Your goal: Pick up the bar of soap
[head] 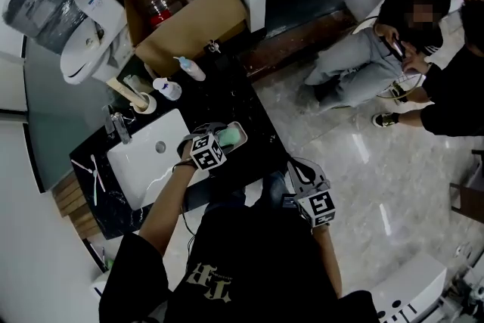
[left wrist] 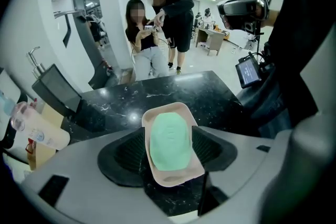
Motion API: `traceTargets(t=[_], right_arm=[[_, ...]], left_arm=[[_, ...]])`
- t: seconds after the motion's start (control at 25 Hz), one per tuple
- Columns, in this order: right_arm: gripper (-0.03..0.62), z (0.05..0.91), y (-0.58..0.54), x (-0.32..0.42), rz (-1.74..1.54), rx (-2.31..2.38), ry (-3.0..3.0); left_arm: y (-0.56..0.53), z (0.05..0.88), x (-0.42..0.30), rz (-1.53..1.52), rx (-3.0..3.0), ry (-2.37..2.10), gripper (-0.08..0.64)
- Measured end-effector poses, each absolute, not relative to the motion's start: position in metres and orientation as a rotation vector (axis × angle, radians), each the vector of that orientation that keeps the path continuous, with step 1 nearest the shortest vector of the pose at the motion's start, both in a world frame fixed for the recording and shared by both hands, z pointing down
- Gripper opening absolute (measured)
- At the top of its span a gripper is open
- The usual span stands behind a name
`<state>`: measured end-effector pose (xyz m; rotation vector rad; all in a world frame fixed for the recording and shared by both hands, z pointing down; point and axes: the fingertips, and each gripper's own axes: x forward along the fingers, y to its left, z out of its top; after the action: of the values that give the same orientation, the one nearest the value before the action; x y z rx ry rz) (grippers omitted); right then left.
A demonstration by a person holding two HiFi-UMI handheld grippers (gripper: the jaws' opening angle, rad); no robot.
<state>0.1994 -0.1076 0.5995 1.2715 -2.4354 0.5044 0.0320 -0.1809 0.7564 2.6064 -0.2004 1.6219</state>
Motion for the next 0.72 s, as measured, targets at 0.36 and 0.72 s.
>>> traceTargets(t=[0.36, 0.72], right_arm=[[0.009, 0.605, -0.118, 0.224, 0.530, 1.330, -2.401], [0.008, 0.614, -0.134, 0.228, 0.537, 1.297, -2.411]], left_arm=[[-0.177, 0.769, 0.031, 1.792, 2.525, -0.144, 0.265], [-0.177, 0.777, 0.032, 1.955, 2.328, -0.145, 0.265]])
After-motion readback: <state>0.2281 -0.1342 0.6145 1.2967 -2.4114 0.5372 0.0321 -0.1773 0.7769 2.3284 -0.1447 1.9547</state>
